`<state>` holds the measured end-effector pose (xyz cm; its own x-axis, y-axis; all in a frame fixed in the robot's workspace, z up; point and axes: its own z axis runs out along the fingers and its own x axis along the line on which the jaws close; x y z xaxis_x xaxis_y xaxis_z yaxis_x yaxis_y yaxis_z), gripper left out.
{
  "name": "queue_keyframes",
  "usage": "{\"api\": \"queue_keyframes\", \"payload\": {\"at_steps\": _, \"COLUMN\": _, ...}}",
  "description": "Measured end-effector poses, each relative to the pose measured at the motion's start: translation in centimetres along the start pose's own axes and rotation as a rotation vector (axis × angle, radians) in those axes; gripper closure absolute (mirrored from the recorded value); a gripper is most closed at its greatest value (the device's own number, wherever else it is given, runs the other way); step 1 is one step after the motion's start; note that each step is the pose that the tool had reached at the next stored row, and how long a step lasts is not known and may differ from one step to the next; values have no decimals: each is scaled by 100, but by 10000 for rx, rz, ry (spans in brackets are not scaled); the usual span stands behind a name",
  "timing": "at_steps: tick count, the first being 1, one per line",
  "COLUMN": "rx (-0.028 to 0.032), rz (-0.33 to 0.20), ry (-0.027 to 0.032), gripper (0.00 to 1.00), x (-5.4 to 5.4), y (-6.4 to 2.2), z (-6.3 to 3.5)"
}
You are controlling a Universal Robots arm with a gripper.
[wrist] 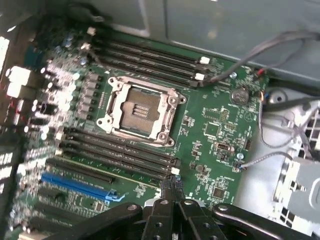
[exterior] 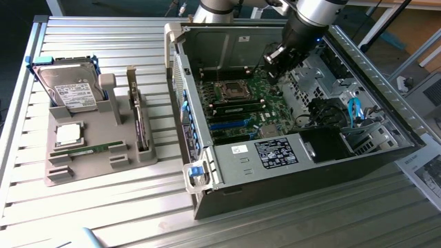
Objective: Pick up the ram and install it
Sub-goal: 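Press down the ram until it locks into place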
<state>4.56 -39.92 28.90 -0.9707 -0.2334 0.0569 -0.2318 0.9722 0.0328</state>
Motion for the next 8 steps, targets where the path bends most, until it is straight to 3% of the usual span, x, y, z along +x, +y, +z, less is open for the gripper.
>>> {"api": "queue_keyframes", "payload": {"at_steps": 2, "rx": -19, "rz": 765, "ry": -20, "gripper": 89, "x": 0, "y": 0, "z": 1}}
{"api": "queue_keyframes", "payload": {"at_steps": 5, "rx": -39, "rz": 1497, "ry": -38, "gripper": 89, "x": 0, "y": 0, "z": 2}}
{"api": "queue_keyframes", "payload": {"at_steps": 8, "rx": -47, "rz": 1664, "ry": -43, "gripper": 89, "x": 0, "y": 0, "z": 3}}
